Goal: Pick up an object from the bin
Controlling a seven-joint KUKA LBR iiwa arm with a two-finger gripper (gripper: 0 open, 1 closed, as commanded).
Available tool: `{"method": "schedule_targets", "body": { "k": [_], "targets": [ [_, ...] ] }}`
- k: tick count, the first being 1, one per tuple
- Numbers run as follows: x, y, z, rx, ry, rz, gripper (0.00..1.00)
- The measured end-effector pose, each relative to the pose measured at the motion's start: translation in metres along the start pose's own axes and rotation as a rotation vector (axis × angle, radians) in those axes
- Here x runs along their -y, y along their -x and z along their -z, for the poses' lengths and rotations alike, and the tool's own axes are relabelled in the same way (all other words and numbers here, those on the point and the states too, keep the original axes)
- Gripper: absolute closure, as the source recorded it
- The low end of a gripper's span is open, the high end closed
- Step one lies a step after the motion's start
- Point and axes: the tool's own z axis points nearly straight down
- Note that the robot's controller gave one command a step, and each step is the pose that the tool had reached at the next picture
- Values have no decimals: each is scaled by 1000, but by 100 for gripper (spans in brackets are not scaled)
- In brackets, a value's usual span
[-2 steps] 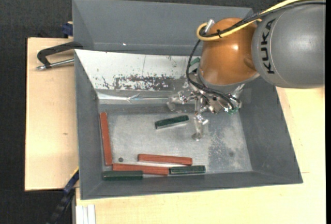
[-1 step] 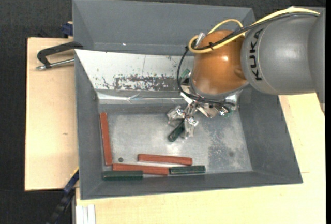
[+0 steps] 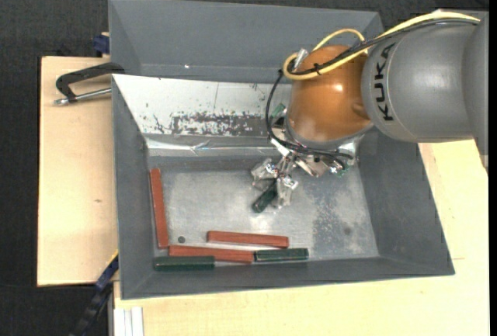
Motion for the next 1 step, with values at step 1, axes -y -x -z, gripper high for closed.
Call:
{"method": "schedule_targets", "body": {
  "k": [1],
  "targets": [
    [3,-4,172,8,-8,-43,100]
  ]
}}
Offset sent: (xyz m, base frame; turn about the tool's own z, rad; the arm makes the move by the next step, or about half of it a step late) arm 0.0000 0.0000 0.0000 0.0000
